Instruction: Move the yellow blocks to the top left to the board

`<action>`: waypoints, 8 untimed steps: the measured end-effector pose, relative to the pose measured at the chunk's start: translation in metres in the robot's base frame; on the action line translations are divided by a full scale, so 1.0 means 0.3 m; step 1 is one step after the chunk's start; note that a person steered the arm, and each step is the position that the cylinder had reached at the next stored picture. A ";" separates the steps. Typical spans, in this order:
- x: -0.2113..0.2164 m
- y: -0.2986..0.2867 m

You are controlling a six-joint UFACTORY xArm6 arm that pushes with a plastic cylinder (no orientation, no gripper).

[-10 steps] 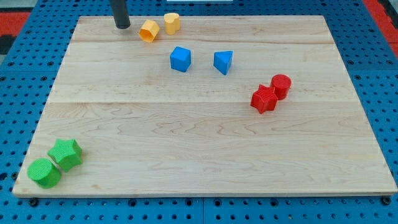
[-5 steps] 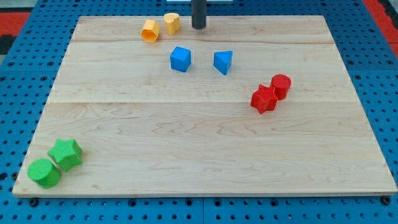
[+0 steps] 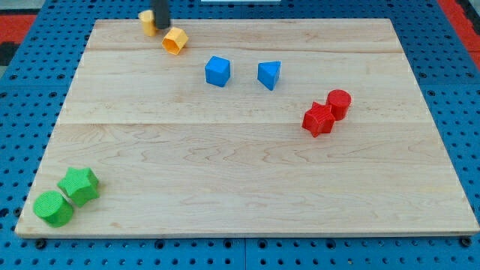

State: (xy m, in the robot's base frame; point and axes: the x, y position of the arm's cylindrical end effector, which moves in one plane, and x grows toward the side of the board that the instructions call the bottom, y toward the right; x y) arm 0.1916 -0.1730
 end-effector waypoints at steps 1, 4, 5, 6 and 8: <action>0.029 0.140; 0.004 -0.157; 0.199 -0.301; 0.267 -0.440; 0.009 -0.378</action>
State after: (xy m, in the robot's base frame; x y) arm 0.1943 -0.2863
